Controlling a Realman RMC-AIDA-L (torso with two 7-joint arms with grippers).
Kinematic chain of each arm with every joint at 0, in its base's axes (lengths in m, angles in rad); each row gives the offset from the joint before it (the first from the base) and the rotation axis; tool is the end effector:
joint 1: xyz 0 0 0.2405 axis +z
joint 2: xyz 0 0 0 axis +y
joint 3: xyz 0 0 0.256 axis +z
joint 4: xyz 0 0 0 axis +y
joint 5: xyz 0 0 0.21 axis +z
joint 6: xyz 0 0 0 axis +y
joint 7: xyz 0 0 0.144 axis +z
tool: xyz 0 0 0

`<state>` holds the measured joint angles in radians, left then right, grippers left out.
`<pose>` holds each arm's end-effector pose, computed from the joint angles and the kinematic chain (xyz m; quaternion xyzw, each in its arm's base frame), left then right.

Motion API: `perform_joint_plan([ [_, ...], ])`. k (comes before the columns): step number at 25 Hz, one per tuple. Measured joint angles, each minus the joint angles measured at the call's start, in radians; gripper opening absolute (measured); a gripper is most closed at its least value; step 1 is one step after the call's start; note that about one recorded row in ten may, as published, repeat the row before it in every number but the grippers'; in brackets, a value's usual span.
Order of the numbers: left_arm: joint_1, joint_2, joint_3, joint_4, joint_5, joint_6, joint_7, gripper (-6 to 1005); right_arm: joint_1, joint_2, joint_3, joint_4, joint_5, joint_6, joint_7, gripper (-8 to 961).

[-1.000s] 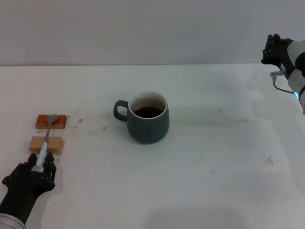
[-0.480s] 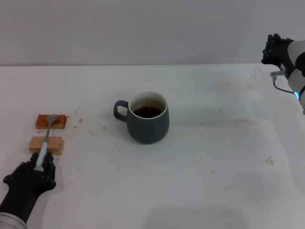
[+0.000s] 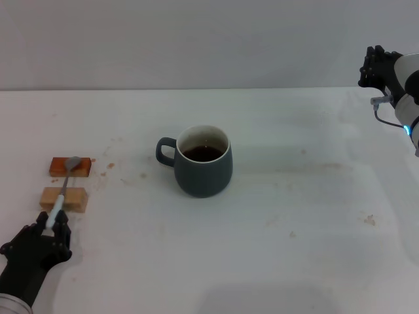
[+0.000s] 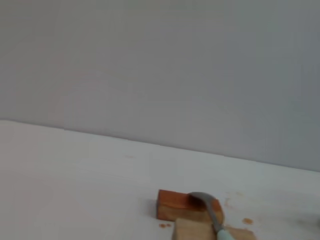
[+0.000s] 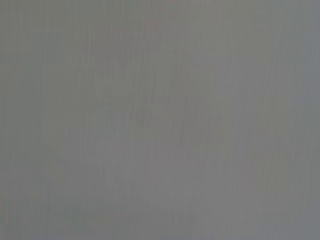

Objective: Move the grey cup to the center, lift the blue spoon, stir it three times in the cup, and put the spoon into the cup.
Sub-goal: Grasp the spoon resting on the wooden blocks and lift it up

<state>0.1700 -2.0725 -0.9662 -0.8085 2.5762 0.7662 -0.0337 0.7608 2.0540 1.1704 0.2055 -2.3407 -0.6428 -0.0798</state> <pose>-0.3446 0.2097 -0.0610 -0.6766 -0.3959 -0.2427 0.5715 0.2672 0.4469 -0.0134 -0.7231 0.2501 0.1934 0.6141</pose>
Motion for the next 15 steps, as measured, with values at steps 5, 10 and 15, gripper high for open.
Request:
perform_joint_plan([
  [5, -0.013, -0.001, 0.040, 0.027, -0.098, 0.045, 0.043, 282, 0.000, 0.001, 0.000, 0.002, -0.001, 0.000, 0.000, 81],
  [10, -0.030, 0.002, 0.097, 0.025, -0.191, 0.058, 0.129, 242, -0.004, 0.001, 0.001, 0.003, -0.009, 0.000, 0.000, 81],
  [15, -0.032, 0.002, 0.100, 0.027, -0.194, 0.062, 0.133, 179, -0.004, 0.002, 0.000, 0.003, -0.010, 0.000, 0.000, 81],
])
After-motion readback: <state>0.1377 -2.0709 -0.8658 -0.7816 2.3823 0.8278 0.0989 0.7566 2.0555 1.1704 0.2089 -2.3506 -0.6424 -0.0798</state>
